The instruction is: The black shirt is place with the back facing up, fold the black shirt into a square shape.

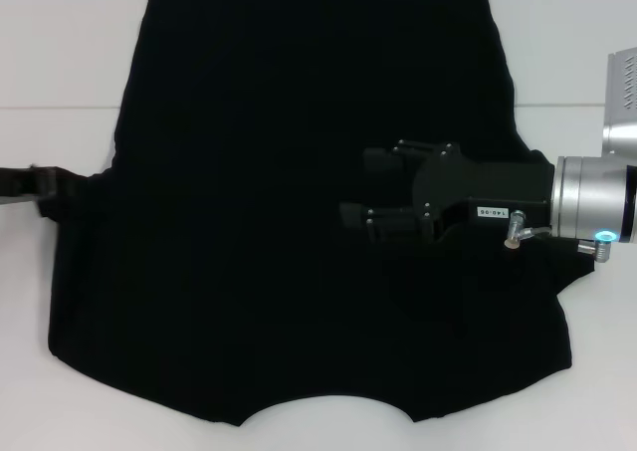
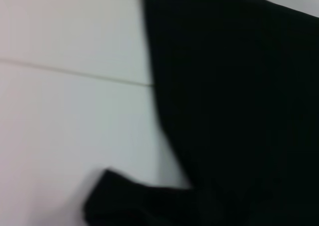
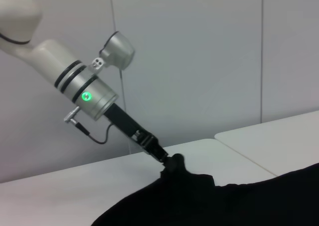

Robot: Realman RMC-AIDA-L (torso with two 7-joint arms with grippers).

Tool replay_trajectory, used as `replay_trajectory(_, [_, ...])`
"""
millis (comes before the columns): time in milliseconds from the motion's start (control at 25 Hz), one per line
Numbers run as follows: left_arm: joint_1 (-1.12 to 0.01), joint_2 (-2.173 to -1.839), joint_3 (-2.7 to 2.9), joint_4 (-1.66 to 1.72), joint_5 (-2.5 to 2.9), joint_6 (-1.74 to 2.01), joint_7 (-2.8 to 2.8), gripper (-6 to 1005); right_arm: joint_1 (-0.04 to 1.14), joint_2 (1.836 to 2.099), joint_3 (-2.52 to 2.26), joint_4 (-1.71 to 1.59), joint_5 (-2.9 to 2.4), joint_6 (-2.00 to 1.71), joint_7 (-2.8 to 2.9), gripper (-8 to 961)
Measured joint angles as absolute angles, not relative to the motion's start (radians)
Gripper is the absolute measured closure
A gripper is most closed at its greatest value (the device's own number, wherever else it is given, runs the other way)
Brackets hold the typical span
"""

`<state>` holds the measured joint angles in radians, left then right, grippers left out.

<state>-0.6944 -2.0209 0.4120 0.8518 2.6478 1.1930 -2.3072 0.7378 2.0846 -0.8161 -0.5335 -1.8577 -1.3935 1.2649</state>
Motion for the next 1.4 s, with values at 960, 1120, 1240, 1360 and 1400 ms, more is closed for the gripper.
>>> replay_trajectory(960, [-0.686, -2.153, 0.607, 0.822, 2.384, 1.303, -1.963, 920, 0.733, 2.083, -0.816, -0.541, -1.832, -1.388, 1.256, 69])
replay_trajectory(1120, [-0.697, -2.154, 0.609, 0.818, 2.362, 1.322, -1.974, 903, 0.733, 2.077, -0.809, -0.542, -1.83, -1.373, 1.259, 69])
replay_trajectory(1240, [-0.693, -2.152, 0.608, 0.832, 2.326, 1.367, -1.983, 849, 0.733, 2.074, -0.784, -0.542, -1.83, -1.357, 1.266, 69])
replay_trajectory(1360, [-0.682, -2.137, 0.6, 0.828, 2.251, 1.456, -1.973, 713, 0.733, 2.064, -0.76, -0.543, -1.83, -1.329, 1.316, 69])
replay_trajectory(1400, [-0.676, -2.13, 0.598, 0.819, 2.213, 1.488, -1.957, 668, 0.733, 2.056, -0.755, -0.547, -1.831, -1.314, 1.357, 69])
